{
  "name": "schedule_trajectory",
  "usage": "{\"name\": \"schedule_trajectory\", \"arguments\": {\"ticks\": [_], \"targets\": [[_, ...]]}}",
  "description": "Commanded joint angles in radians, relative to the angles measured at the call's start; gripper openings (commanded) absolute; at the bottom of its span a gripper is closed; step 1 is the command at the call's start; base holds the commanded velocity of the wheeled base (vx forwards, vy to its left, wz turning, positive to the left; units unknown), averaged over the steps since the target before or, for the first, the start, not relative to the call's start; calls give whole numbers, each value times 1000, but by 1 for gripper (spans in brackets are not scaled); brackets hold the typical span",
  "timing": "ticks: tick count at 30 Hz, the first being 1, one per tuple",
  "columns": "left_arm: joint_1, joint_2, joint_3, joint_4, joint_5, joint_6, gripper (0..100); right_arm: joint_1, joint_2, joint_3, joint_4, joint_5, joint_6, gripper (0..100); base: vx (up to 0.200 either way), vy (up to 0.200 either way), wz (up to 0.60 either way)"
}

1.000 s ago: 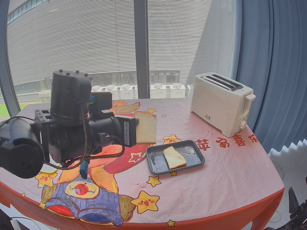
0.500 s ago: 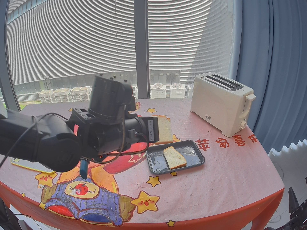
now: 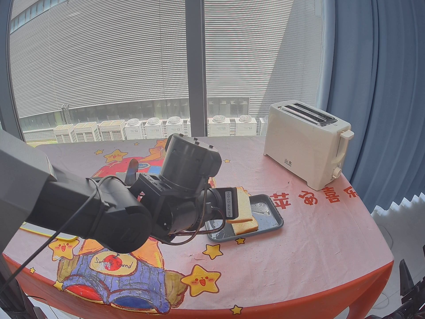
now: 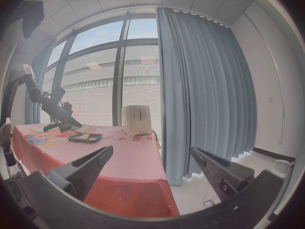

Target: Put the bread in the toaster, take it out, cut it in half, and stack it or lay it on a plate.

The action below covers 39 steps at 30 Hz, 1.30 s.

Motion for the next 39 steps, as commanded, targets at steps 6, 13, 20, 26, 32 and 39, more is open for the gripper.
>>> {"name": "schedule_trajectory", "arguments": {"ticks": [6, 13, 20, 26, 32, 39], "targets": [[-6, 7, 17, -2, 1, -1, 0, 0, -16, 18, 0, 0, 0, 100, 0, 0, 0], [-6, 9, 20, -2, 1, -1, 0, -2, -16, 18, 0, 0, 0, 100, 0, 0, 0], [-6, 9, 13, -6, 4, 1, 100, 0, -16, 18, 0, 0, 0, 100, 0, 0, 0], [-6, 3, 13, -13, 4, 3, 100, 0, -16, 18, 0, 0, 1, 100, 0, 0, 0], [-8, -39, 12, -13, 6, 6, 100, -2, -16, 18, 0, 0, 0, 100, 0, 0, 0], [-8, -118, 24, -11, 7, 9, 100, -2, -16, 18, 0, 0, 0, 100, 0, 0, 0]]}}
